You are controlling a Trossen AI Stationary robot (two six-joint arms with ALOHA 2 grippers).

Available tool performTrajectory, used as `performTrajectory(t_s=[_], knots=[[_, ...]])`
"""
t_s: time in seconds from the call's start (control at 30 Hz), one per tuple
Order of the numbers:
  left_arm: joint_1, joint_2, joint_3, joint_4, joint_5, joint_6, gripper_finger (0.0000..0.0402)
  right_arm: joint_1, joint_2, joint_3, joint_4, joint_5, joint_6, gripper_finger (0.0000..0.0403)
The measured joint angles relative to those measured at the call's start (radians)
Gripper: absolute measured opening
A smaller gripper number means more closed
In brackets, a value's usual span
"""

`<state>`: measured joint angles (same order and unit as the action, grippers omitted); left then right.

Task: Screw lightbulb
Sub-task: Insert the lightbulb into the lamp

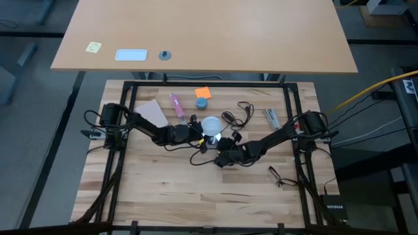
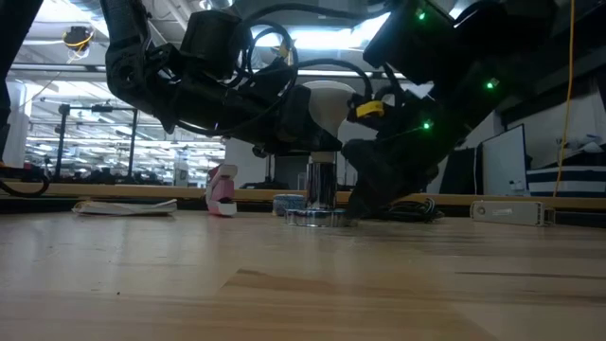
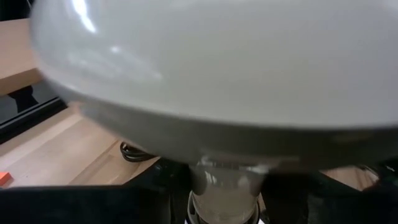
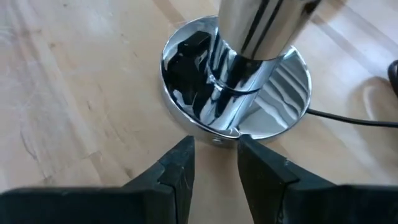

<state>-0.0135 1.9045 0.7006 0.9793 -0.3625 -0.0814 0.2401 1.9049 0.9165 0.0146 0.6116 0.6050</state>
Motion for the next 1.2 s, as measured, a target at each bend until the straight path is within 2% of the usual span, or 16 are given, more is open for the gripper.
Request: performTrajectory(t_s=[0.4,0.67,0.87,1.2], knots=[[0.0,0.0,0.0,0.001,-0.003,0.001,0.0141,-0.034,0.003,0.001,-0.079,0.019,0.079,0.0121],[0.002,0.0,0.0,-0.003,-0.01,0.005,0.0141,-0.078,0.002,0.001,-0.087,0.007,0.071,0.0121],[0.002,0.0,0.0,-0.003,-0.008,0.006,0.0141,-0.069,-0.006,0.001,-0.092,-0.01,0.049,0.0121],[0.0,0.0,0.0,-0.003,0.006,0.002,0.0141,-0.028,-0.094,0.0,-0.086,-0.023,0.011,0.0121]])
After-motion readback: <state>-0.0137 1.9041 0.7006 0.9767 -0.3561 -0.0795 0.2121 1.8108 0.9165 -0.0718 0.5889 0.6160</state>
